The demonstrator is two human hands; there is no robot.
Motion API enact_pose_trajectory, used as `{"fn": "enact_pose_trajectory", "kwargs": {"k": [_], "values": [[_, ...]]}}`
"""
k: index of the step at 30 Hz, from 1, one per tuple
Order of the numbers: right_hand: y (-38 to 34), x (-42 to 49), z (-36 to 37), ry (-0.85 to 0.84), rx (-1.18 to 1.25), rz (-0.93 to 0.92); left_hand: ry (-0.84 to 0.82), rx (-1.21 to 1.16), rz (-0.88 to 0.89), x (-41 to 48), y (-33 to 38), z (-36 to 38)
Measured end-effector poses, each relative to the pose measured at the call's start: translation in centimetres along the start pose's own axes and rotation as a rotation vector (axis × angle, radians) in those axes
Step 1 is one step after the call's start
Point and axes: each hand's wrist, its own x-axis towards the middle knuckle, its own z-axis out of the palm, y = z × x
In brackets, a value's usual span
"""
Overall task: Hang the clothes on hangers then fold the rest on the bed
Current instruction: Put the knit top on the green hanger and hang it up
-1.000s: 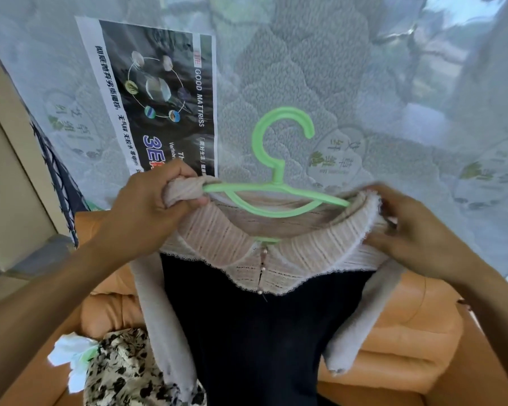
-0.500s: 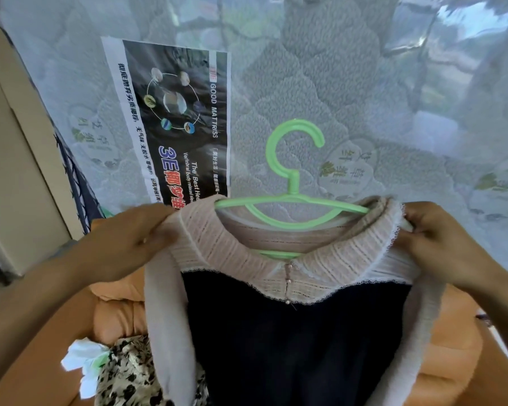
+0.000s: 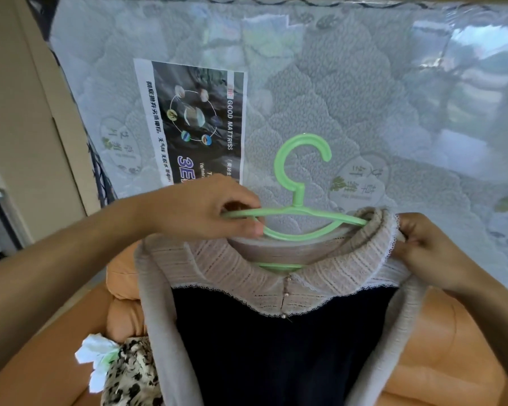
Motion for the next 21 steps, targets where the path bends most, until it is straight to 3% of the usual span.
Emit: {"fn": "enact_pose_trajectory", "kwargs": {"k": [4, 8, 14, 17, 21], "values": [[-0.7, 0.4, -0.1, -0.064, 0.049, -0.055, -0.040, -0.246, -0.026, 1.8, 2.1, 1.0], [0.6, 2.5, -0.2, -0.044, -0.086, -0.078, -0.059, -0.393, -0.083, 2.2, 3.8, 1.9], [0.6, 6.2, 3.4, 0.199, -0.246, -0.158, 0.222, -0.641, -0.516, -1.6, 3.6, 1.3], [-1.1, 5.5, 6.5, 0.283, -0.161, -0.127, 0.370, -0.781, -0.718, -5.2, 4.3, 0.6], [-6.6, 2.0, 11.8, 0.073, 0.088, -0.141, 0.575, -0.789, -0.934, -10.3, 6.3, -1.2]]}}
